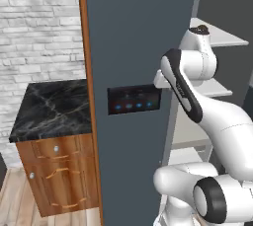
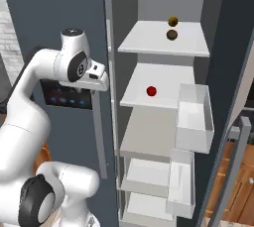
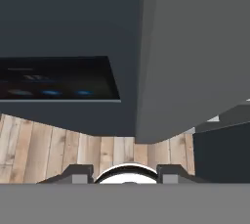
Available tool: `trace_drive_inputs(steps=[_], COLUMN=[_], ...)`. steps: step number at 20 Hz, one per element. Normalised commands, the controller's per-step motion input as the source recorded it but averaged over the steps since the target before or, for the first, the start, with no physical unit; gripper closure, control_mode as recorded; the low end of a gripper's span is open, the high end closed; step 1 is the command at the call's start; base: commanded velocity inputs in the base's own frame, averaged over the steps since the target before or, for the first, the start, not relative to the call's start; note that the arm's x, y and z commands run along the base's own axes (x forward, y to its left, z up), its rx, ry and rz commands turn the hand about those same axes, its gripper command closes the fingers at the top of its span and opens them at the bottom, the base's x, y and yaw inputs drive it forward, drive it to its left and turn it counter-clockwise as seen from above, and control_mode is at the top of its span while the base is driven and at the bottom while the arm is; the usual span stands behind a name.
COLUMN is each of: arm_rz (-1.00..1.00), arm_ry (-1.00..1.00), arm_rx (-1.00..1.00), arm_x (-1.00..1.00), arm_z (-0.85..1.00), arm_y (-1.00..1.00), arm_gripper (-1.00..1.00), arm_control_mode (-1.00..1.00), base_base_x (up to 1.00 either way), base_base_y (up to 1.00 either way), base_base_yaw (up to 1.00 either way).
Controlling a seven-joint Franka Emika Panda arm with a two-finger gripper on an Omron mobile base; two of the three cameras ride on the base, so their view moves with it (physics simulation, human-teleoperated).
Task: Pick up the apple and kiwi from the fridge and place one fruit on each plate on the dining counter.
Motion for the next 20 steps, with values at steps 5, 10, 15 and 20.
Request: trace_drive_inputs(steps=[5, 10, 15, 20], arm_rz=[0.0, 0.0, 0.0, 0.0], arm_ry=[-0.04, 0.0, 0.0, 0.0], arm_rx=[0.0, 0.0, 0.0, 0.0], arm_x=[0.0, 0.0, 0.0, 0.0], arm_z=[0.0, 0.0, 0.0, 0.0], arm_y=[-0.05, 0.0, 0.0, 0.0], arm_gripper=[-1.0, -1.0, -1.0, -1.0], arm_control_mode=[1.0, 1.0, 1.0, 1.0], base_base_x=[0.0, 0.0, 0.0, 0.15], base_base_y=[-0.18, -0.61, -0.42, -0.18], base_base_yaw=[0.0, -0.06, -0.15, -0.2])
